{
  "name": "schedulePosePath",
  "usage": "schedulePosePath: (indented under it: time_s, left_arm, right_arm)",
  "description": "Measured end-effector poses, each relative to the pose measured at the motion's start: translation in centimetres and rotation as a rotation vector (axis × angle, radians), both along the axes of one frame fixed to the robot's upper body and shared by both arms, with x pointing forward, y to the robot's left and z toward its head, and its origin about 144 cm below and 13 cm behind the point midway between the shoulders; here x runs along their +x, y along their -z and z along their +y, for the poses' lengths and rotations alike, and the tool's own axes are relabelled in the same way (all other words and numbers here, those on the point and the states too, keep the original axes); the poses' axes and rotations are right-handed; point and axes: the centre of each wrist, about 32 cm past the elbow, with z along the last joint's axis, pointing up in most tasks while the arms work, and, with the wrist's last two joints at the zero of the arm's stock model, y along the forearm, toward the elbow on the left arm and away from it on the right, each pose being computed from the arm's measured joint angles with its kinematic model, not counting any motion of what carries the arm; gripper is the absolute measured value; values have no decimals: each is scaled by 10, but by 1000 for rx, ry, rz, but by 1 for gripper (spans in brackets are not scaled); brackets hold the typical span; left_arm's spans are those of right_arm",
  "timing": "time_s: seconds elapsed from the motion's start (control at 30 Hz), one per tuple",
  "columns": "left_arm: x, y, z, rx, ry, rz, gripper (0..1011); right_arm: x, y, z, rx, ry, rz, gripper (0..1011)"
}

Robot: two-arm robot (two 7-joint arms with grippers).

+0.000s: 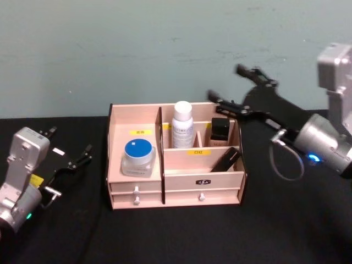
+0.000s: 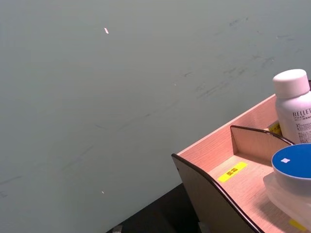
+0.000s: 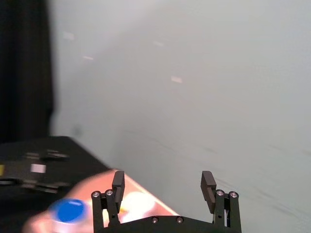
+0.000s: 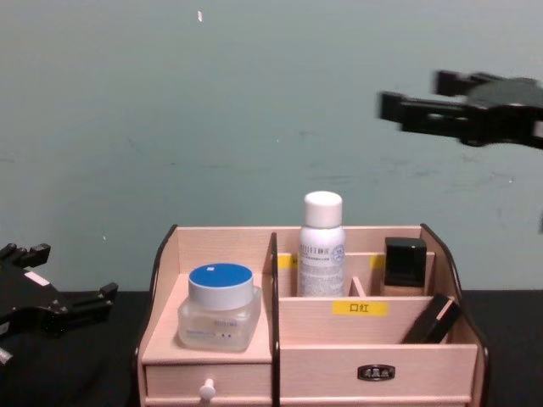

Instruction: Pick up the facial cleanser and watermelon frost from the table and place them into the tiered storage box.

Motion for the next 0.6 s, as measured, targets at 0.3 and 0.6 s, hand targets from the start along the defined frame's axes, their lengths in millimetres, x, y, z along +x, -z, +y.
schedulePosePath:
  time_s: [0.3,0.6]
  left_arm:
    - [0,0,0,0,0,0,1010]
    - [0,0,0,0,0,0,1010]
  right_arm:
    - [2,35,-31,31,297,30,1002]
    - [6,72,-32,25,409,130,1002]
